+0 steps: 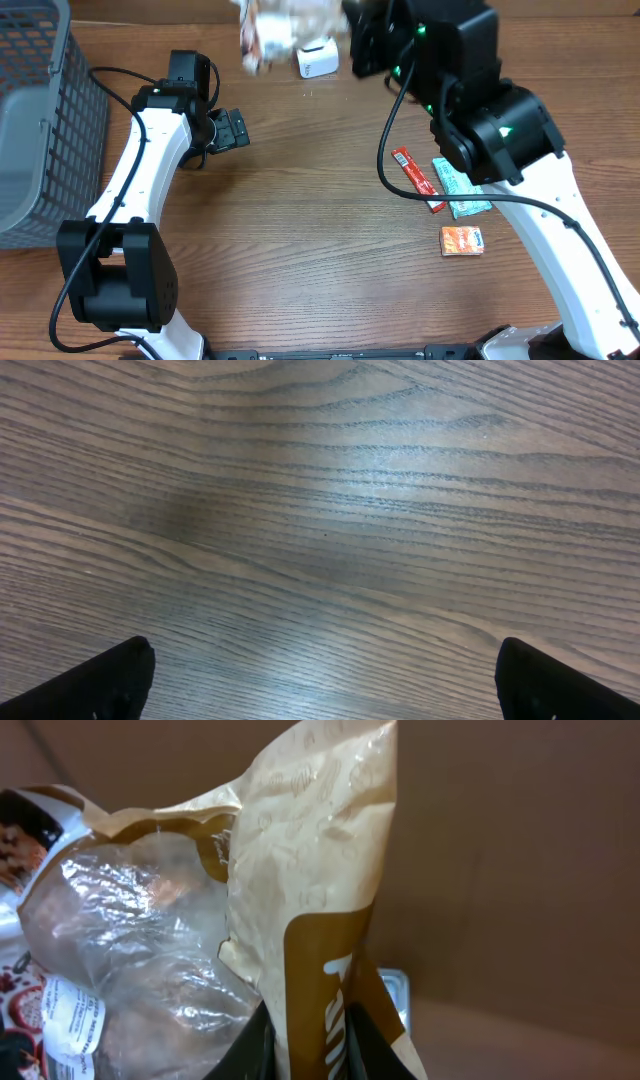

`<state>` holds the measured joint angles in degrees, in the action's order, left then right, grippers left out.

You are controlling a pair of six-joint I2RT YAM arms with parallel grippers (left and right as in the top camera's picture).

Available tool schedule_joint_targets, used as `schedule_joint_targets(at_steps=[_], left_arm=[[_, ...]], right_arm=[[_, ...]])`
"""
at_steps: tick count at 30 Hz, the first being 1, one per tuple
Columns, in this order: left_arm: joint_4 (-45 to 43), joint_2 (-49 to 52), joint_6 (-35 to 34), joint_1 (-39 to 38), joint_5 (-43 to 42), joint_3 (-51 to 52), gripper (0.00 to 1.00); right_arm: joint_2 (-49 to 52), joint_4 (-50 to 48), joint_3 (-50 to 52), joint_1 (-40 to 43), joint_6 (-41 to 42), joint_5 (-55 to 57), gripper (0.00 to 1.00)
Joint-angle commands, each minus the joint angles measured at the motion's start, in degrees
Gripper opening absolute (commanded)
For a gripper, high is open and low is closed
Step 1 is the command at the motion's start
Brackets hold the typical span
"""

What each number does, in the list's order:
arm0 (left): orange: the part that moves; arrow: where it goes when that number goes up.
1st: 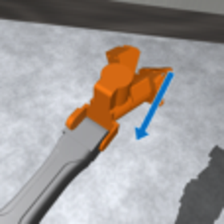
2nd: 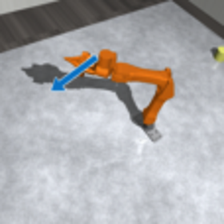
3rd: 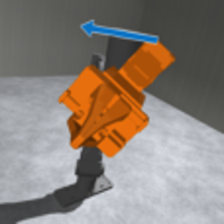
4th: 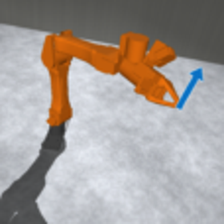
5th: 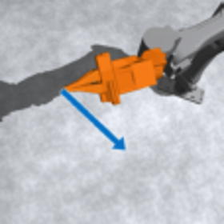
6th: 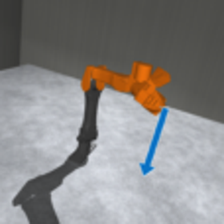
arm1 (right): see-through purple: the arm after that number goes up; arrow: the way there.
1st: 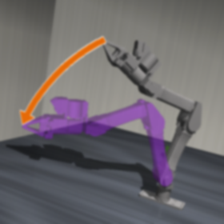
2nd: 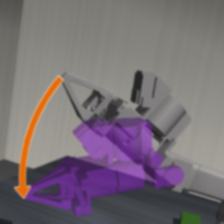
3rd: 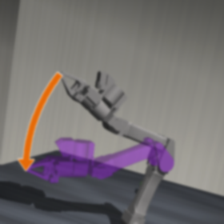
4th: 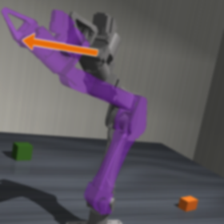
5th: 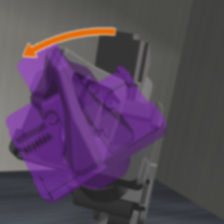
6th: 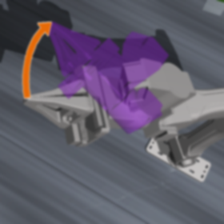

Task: Scan the item barcode
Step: 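Lift the snack bag and hold it in front of the scanner, then hold the PanTree snack bag at the scanner with the right gripper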

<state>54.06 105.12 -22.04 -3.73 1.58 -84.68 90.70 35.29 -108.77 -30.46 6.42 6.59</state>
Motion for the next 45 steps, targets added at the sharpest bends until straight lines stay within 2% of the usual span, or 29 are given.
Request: schedule_joint_targets(at_steps=[1, 6, 13, 24, 32, 35, 45], left_arm=[[-0.1, -0.7, 1.1, -0.1, 0.3, -0.6, 1.00], [-0.1, -0.7, 1.1, -0.1, 0.3, -0.6, 1.00], [-0.1, -0.7, 1.1, -0.1, 0.3, -0.6, 1.00], [-0.1, -0.7, 1.1, -0.1, 0.3, -0.6, 1.00], [-0.1, -0.7, 1.1, -0.1, 0.3, -0.6, 1.00], [-0.1, -0.7, 1.1, -0.1, 0.3, -0.6, 1.00], [-0.1, -0.7, 1.1, -0.1, 0.3, -0.6, 1.00]], right_arm=[[0.9, -5.9, -0.7, -0.4, -10.0, 13.2, 0.04], [5.1, -17.2, -0.7, -0.4, -20.6, 14.6, 0.04], [15.0, -30.1, -0.7, -0.4, -29.2, 20.4, 0.04], [33.4, -52.8, -0.7, -0.4, -33.7, 30.1, 0.04], [46.9, -77.4, -0.7, -0.2, -50.1, 33.4, 0.04], [49.8, -81.4, -0.7, 0.0, -52.2, 33.1, 0.04], [54.7, -81.4, -0.7, 0.7, -53.4, 32.9, 0.04]])
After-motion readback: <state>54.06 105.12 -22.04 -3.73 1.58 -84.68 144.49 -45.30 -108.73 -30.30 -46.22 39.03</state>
